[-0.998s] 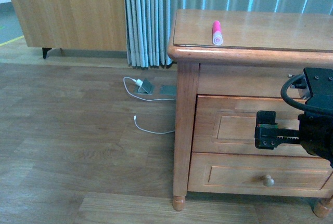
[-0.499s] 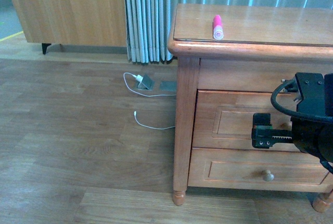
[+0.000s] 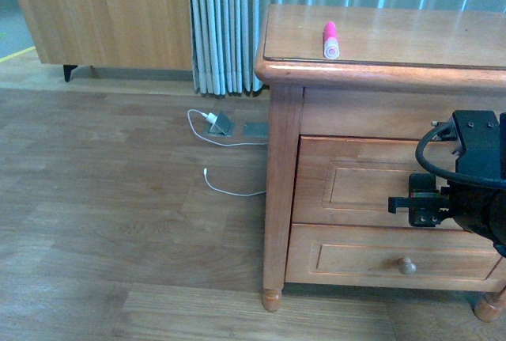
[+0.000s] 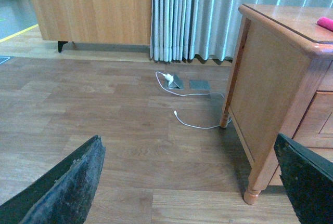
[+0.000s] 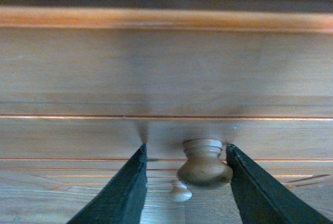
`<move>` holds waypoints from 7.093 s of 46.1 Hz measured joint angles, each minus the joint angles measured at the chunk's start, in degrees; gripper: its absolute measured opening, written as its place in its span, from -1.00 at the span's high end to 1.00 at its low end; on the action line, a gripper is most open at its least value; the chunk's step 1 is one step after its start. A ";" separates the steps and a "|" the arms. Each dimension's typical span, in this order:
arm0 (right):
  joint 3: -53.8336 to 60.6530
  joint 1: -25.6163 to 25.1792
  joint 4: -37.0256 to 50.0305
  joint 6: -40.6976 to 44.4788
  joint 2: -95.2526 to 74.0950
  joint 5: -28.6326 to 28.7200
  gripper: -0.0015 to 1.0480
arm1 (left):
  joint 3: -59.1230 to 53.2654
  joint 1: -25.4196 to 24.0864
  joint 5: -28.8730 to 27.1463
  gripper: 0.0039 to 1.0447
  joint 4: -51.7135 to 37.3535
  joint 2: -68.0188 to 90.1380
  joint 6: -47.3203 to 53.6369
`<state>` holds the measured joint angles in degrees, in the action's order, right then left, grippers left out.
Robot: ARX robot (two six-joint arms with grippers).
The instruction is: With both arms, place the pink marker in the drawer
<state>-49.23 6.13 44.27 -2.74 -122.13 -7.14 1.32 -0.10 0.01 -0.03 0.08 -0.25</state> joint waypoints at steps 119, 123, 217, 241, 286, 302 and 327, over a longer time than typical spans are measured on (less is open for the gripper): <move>32.79 -35.21 -62.95 2.25 98.09 47.30 -0.84 | 0.00 0.00 0.00 -0.89 0.00 0.02 0.00; 32.79 -35.30 -62.95 1.75 98.03 47.30 -0.84 | 0.00 0.00 0.00 -0.89 0.00 0.02 0.00; 42.80 -27.56 -42.27 2.40 113.46 28.39 -0.84 | 63.60 24.39 2.45 -0.89 -33.46 101.04 1.44; 42.80 -27.56 -42.27 2.40 113.46 28.39 -0.84 | 92.08 29.90 5.49 -0.89 -16.85 121.24 0.46; 42.80 -27.56 -42.27 2.40 113.46 28.39 -0.84 | 97.46 29.66 -0.79 0.72 -2.67 123.03 4.74; 42.80 -27.56 -42.27 2.40 113.46 28.39 -0.84 | 90.88 28.89 -0.74 0.73 -4.94 118.36 4.72; 42.80 -27.56 -42.27 2.40 113.48 28.39 -0.84 | 73.83 26.69 23.56 0.73 -7.91 102.22 10.56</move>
<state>-6.44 -21.43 2.00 -0.34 -8.64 21.26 75.16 26.59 23.57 -7.94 102.30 10.31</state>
